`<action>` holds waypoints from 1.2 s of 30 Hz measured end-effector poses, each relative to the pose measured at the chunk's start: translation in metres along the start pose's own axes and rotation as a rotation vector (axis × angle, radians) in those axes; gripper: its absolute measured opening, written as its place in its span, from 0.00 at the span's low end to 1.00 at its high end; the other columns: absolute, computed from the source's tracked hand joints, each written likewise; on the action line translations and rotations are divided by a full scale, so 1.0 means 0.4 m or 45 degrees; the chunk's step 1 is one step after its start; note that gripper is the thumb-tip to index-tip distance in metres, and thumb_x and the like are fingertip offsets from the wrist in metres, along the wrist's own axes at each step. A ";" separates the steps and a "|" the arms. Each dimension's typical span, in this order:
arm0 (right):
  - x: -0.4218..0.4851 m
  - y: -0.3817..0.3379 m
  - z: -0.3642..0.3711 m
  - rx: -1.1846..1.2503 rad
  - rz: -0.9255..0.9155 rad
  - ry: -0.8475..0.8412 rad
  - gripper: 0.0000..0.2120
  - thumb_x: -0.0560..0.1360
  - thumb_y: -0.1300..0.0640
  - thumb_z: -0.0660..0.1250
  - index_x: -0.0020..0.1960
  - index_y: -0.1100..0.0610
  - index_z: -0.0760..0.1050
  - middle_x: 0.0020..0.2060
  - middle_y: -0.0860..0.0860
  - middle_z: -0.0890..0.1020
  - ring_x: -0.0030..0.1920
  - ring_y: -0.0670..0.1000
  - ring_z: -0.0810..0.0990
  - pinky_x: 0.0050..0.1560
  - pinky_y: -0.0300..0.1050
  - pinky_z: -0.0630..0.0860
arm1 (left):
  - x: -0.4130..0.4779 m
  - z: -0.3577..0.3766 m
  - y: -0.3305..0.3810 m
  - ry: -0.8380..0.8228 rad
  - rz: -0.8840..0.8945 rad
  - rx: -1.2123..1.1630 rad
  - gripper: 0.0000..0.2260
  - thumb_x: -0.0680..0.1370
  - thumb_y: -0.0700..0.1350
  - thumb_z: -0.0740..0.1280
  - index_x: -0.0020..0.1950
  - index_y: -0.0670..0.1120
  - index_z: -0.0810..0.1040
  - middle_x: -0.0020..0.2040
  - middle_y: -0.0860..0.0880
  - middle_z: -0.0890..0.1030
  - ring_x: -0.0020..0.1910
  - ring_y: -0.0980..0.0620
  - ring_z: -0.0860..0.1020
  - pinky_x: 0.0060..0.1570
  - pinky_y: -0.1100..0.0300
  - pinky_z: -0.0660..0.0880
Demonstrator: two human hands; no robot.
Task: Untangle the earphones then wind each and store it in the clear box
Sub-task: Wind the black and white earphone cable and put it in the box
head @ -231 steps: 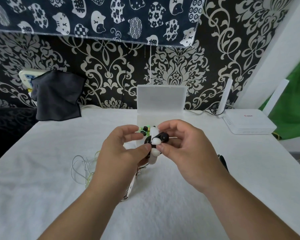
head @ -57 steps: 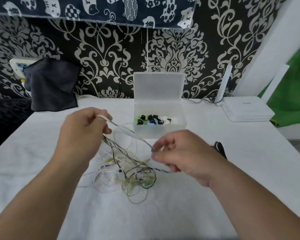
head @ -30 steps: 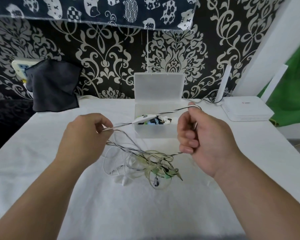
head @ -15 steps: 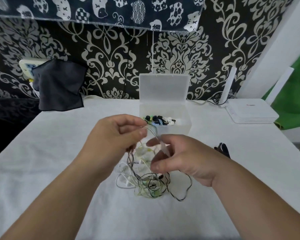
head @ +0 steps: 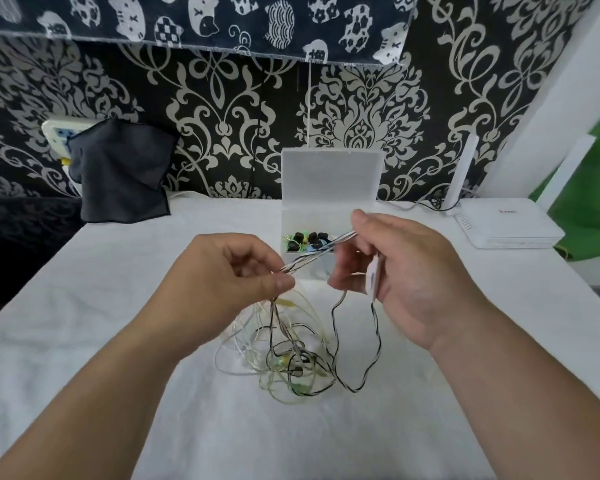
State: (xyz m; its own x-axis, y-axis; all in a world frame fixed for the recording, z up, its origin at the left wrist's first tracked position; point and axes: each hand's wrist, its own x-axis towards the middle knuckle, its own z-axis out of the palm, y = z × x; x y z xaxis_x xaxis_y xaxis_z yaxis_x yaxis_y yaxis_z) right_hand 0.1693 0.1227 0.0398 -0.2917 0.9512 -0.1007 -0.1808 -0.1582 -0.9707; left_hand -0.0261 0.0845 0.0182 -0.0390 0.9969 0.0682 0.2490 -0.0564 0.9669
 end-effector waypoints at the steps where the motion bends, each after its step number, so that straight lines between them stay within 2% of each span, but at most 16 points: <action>1: 0.000 -0.003 -0.001 0.051 0.023 0.014 0.17 0.82 0.57 0.62 0.35 0.58 0.68 0.31 0.58 0.79 0.32 0.57 0.80 0.39 0.52 0.79 | -0.002 -0.003 0.003 0.000 0.001 -0.022 0.11 0.59 0.51 0.78 0.37 0.48 0.85 0.30 0.47 0.78 0.32 0.51 0.72 0.36 0.60 0.71; 3: -0.002 -0.010 -0.004 0.087 0.050 0.057 0.13 0.82 0.57 0.62 0.40 0.61 0.72 0.34 0.60 0.82 0.35 0.59 0.84 0.40 0.52 0.80 | -0.004 -0.008 0.007 0.005 0.000 -0.034 0.12 0.60 0.52 0.77 0.38 0.47 0.85 0.33 0.38 0.79 0.35 0.46 0.72 0.41 0.54 0.71; 4: -0.003 -0.014 -0.005 0.083 0.050 0.089 0.10 0.82 0.58 0.62 0.43 0.61 0.74 0.34 0.60 0.82 0.35 0.60 0.84 0.40 0.52 0.80 | -0.003 -0.011 0.006 0.034 -0.002 -0.014 0.12 0.60 0.53 0.77 0.38 0.47 0.85 0.32 0.37 0.77 0.34 0.46 0.71 0.40 0.56 0.70; 7: -0.001 -0.018 -0.021 0.008 0.030 0.194 0.08 0.81 0.59 0.63 0.44 0.60 0.75 0.32 0.57 0.83 0.34 0.58 0.83 0.38 0.49 0.80 | 0.003 -0.020 0.005 0.169 0.011 0.027 0.08 0.66 0.52 0.75 0.37 0.47 0.84 0.29 0.46 0.66 0.31 0.48 0.62 0.32 0.63 0.63; 9: 0.004 -0.015 -0.032 -0.076 0.017 0.232 0.10 0.80 0.59 0.65 0.41 0.60 0.76 0.32 0.56 0.82 0.33 0.56 0.83 0.39 0.49 0.80 | 0.009 -0.022 0.001 0.231 0.031 -0.011 0.06 0.74 0.46 0.73 0.37 0.48 0.82 0.29 0.51 0.68 0.32 0.51 0.63 0.33 0.61 0.62; 11: 0.004 -0.012 -0.036 -0.111 0.014 0.239 0.11 0.80 0.60 0.65 0.40 0.60 0.76 0.32 0.56 0.83 0.34 0.56 0.84 0.40 0.49 0.80 | 0.013 -0.021 -0.001 0.270 0.050 -0.102 0.11 0.78 0.40 0.69 0.37 0.50 0.81 0.31 0.53 0.71 0.33 0.56 0.66 0.36 0.64 0.65; 13: 0.002 -0.013 -0.036 -0.025 0.051 0.188 0.09 0.80 0.60 0.65 0.42 0.61 0.75 0.35 0.59 0.84 0.38 0.59 0.85 0.42 0.51 0.81 | 0.014 -0.015 0.003 0.245 0.052 -0.186 0.11 0.79 0.41 0.68 0.37 0.51 0.80 0.35 0.52 0.77 0.37 0.56 0.73 0.43 0.63 0.70; 15: -0.002 -0.015 -0.029 0.103 0.112 0.073 0.07 0.80 0.59 0.64 0.48 0.64 0.74 0.42 0.64 0.85 0.44 0.64 0.86 0.48 0.56 0.82 | 0.009 0.001 0.010 0.176 0.014 -0.254 0.09 0.80 0.42 0.66 0.40 0.49 0.79 0.41 0.48 0.83 0.44 0.51 0.80 0.52 0.55 0.75; 16: -0.004 -0.013 -0.024 0.150 0.140 0.016 0.09 0.81 0.58 0.63 0.50 0.65 0.74 0.46 0.67 0.84 0.46 0.66 0.85 0.50 0.58 0.82 | 0.006 0.012 0.011 0.147 -0.026 -0.295 0.09 0.81 0.41 0.64 0.41 0.46 0.78 0.42 0.46 0.84 0.45 0.48 0.81 0.53 0.51 0.76; 21: -0.003 0.003 -0.018 0.203 0.163 -0.075 0.14 0.79 0.56 0.63 0.53 0.68 0.76 0.50 0.67 0.84 0.49 0.69 0.84 0.55 0.64 0.79 | 0.003 0.046 0.023 0.183 -0.242 -0.485 0.11 0.83 0.38 0.58 0.42 0.42 0.73 0.41 0.43 0.84 0.41 0.39 0.84 0.47 0.48 0.79; 23: -0.002 0.006 -0.019 0.220 0.166 -0.100 0.15 0.77 0.55 0.64 0.53 0.68 0.76 0.50 0.66 0.84 0.50 0.69 0.84 0.56 0.65 0.79 | 0.006 0.045 0.020 0.214 -0.270 -0.549 0.10 0.83 0.40 0.61 0.42 0.39 0.74 0.41 0.42 0.83 0.41 0.39 0.84 0.45 0.50 0.80; 25: -0.002 0.009 -0.020 0.232 0.168 -0.147 0.19 0.74 0.53 0.65 0.55 0.69 0.76 0.51 0.66 0.84 0.52 0.68 0.84 0.59 0.65 0.78 | 0.003 0.050 0.018 0.177 -0.257 -0.498 0.17 0.79 0.47 0.67 0.42 0.33 0.74 0.42 0.38 0.83 0.42 0.41 0.84 0.45 0.53 0.82; 27: -0.005 0.009 -0.018 0.233 0.166 -0.179 0.23 0.72 0.54 0.66 0.57 0.72 0.75 0.51 0.67 0.84 0.52 0.67 0.84 0.60 0.64 0.78 | -0.001 0.056 0.017 0.165 -0.246 -0.457 0.18 0.75 0.47 0.70 0.34 0.36 0.69 0.39 0.38 0.83 0.42 0.42 0.84 0.46 0.54 0.83; 29: -0.007 0.010 -0.015 0.197 0.170 -0.164 0.19 0.72 0.56 0.67 0.55 0.70 0.76 0.50 0.66 0.84 0.51 0.66 0.85 0.58 0.62 0.79 | 0.002 0.057 0.017 0.227 -0.254 -0.503 0.19 0.76 0.38 0.69 0.30 0.44 0.64 0.38 0.39 0.84 0.38 0.42 0.82 0.42 0.57 0.83; 32: -0.003 0.025 -0.016 -0.009 0.172 -0.004 0.06 0.77 0.60 0.68 0.45 0.64 0.78 0.42 0.62 0.85 0.46 0.62 0.86 0.57 0.60 0.79 | 0.007 0.056 0.019 0.278 -0.237 -0.604 0.19 0.74 0.31 0.69 0.32 0.45 0.63 0.41 0.39 0.85 0.36 0.44 0.82 0.40 0.58 0.81; 36: -0.001 0.034 -0.014 -0.033 0.197 0.052 0.09 0.78 0.61 0.68 0.40 0.61 0.74 0.38 0.61 0.84 0.41 0.61 0.86 0.50 0.57 0.82 | 0.006 0.060 0.011 0.273 -0.253 -0.595 0.16 0.72 0.30 0.71 0.34 0.44 0.67 0.39 0.41 0.84 0.34 0.46 0.82 0.34 0.61 0.79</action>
State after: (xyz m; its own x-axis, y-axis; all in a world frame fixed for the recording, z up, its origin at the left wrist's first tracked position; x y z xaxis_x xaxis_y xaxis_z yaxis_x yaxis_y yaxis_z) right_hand 0.1722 0.1217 0.0254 -0.2757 0.9260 -0.2578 -0.1121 -0.2974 -0.9482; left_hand -0.0017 0.0880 0.0166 -0.2498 0.9602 -0.1251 -0.2373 0.0646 0.9693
